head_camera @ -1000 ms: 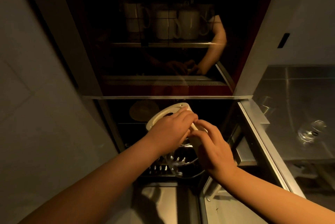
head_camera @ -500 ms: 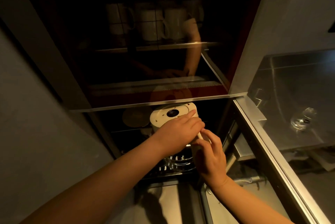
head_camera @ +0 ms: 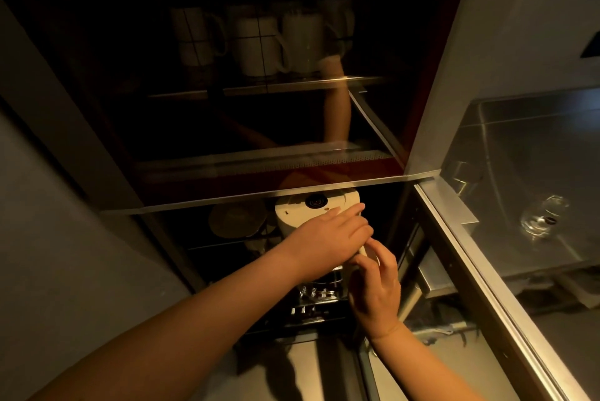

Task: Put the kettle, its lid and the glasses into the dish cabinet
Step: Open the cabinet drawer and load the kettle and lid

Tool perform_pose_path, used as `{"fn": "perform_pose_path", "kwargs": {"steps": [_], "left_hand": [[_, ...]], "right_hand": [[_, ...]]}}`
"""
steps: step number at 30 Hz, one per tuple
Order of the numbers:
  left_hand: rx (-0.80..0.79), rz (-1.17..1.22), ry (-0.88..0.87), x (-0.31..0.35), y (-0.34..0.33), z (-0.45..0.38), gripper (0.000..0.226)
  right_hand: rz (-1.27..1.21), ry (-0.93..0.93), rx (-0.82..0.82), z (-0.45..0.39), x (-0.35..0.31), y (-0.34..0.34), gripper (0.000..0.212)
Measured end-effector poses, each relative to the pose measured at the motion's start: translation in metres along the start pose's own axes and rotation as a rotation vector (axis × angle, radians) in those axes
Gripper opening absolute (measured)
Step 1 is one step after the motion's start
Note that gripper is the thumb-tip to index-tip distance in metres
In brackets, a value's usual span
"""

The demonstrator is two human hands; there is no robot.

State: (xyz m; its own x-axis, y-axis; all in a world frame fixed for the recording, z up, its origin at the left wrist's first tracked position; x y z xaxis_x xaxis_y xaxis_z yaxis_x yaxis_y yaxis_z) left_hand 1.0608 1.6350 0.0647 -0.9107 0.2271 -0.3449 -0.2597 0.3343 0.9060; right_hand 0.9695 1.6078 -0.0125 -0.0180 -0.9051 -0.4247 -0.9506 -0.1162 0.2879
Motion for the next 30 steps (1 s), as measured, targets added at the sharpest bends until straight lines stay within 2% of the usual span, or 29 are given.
{"fn": "perform_pose_path", "kwargs": {"steps": [10,19,22,26,28,30], "left_hand": [[-0.018,-0.029,-0.021,-0.01,-0.018,-0.014,0.039],[0.015,-0.008,-0.012,-0.021,-0.022,-0.017,0.042],[0.039,-0.027,-0.012,-0.022,-0.019,-0.018,0.045],[0.031,-0.031,-0.01,-0.027,-0.021,-0.016,0.05],[0.014,-0.027,-0.018,-0.027,-0.023,-0.013,0.053],[-0.006,-0.022,-0.014,-0.028,-0.025,-0.009,0.058]], "right_hand": [[0.009,0.004,0.044,-0.004,0.018,-0.011,0.029],[0.018,-0.021,0.027,-0.006,0.028,-0.022,0.026],[0.01,-0.043,-0.035,-0.007,0.029,-0.024,0.032],[-0.011,-0.074,-0.235,-0.005,0.029,-0.026,0.068],[-0.006,-0.093,-0.325,-0.001,0.026,-0.023,0.074],[-0.029,-0.161,-0.335,0.003,0.024,-0.019,0.073]]}}
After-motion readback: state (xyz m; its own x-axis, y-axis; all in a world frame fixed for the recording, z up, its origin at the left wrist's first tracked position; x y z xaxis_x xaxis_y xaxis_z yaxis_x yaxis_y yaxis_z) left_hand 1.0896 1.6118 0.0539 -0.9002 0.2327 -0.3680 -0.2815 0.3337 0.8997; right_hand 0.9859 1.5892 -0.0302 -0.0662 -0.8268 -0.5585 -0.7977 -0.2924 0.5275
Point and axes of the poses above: each hand's wrist, its own z-axis away from the middle knuckle, its own y-axis out of the back of the hand, x = y × z, the point moved 5 cm from there along -z, towards the middle knuckle, and after that the axes turned 13 degrees about -z, right-handed, at the moved point
